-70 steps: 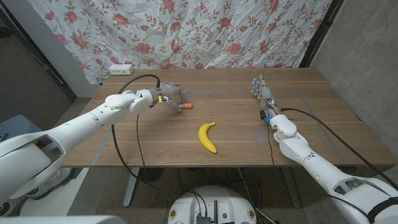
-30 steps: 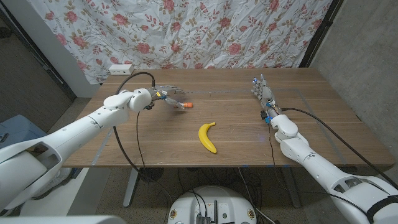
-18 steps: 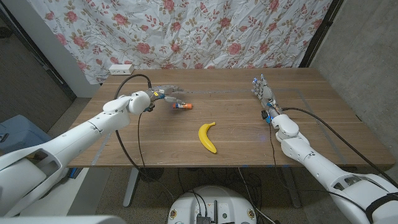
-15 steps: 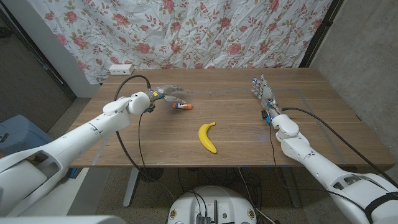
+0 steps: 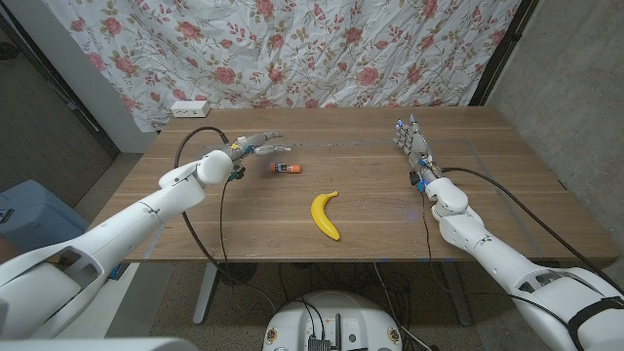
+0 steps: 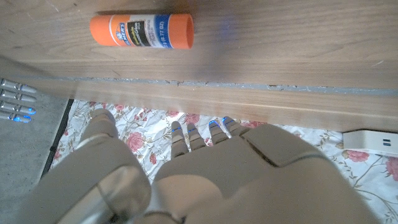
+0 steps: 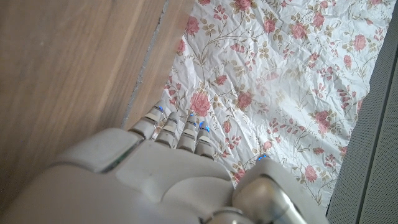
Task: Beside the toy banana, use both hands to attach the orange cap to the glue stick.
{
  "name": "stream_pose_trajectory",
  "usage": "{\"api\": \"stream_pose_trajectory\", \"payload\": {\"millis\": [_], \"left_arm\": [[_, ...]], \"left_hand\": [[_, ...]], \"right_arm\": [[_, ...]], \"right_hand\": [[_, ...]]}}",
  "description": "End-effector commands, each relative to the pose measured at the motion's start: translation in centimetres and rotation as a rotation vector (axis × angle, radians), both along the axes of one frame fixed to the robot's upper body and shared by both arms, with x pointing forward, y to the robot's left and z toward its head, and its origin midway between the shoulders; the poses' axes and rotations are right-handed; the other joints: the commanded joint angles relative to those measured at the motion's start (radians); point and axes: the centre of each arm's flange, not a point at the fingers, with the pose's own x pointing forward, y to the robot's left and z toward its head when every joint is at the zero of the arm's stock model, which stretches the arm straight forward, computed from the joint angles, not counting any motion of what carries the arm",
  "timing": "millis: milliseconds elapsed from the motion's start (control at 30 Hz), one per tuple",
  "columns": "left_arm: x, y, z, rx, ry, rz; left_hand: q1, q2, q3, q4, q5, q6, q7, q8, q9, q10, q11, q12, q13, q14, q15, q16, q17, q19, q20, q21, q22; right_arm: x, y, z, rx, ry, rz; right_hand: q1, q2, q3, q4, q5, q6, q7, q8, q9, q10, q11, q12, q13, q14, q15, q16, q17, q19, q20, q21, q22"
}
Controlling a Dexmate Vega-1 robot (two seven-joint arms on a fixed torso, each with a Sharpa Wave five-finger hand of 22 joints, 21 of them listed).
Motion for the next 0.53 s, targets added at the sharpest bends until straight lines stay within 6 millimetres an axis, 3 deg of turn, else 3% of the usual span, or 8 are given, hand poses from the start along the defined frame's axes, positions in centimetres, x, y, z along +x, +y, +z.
{"api": "stream_pose_trajectory", "payload": {"millis": [33,133,400,533], "left_arm": [[0.4,0.8,-1.1,-0.260,0.004,-0.066],[0.4,1.1,-1.4,-0.311,0.011,-0.078],[-0.1,1.5,-2.3,-0.452,-0.035,-0.091],[-0.7,1.3,-2.8,-0.464,-0.117,-0.069]], "left_hand": [[-0.003,0.025,0.015,0.003,0.007,0.012,0.005,0.004,0.002,0.013,-0.005,0.006,0.001,0.010,-0.005,0.006,0.000,0.005,-0.035,-0.001,0.003],[-0.006,0.050,0.025,0.007,0.009,0.018,0.011,0.003,0.001,0.017,0.000,0.006,0.001,0.015,-0.006,0.006,0.001,0.009,-0.031,-0.001,0.003],[-0.014,0.075,0.036,0.007,0.009,0.027,0.017,0.001,0.001,0.036,0.003,0.010,0.001,0.035,-0.014,0.008,0.000,0.026,-0.028,0.002,0.003],[-0.029,0.110,0.057,0.008,0.009,0.077,0.022,0.010,0.000,0.071,0.012,0.015,0.001,0.078,-0.019,0.012,0.000,0.081,-0.021,0.012,0.002]], "right_arm": [[0.1,-0.1,0.9,0.014,-0.013,0.002],[0.1,-0.2,1.1,0.011,-0.010,0.006],[0.1,-0.3,1.3,0.016,-0.004,0.008],[0.0,-0.1,1.4,0.038,-0.013,0.037]], "right_hand": [[-0.006,0.001,0.003,0.005,0.007,0.004,0.007,-0.001,0.003,0.010,0.004,0.007,0.002,0.019,0.002,0.007,0.000,0.012,0.003,0.005,0.002],[-0.006,0.002,0.004,0.004,0.008,0.004,0.008,-0.001,0.003,0.011,0.005,0.007,0.002,0.022,0.005,0.007,-0.001,0.016,0.001,0.006,0.002],[-0.006,0.003,0.006,0.005,0.009,0.005,0.011,-0.001,0.003,0.013,0.007,0.007,0.002,0.027,0.003,0.007,-0.002,0.023,0.000,0.007,0.001],[-0.007,0.004,0.007,0.005,0.009,0.009,0.010,0.000,0.003,0.017,0.007,0.008,0.001,0.027,0.001,0.005,-0.002,0.022,0.000,0.006,0.001]]}}
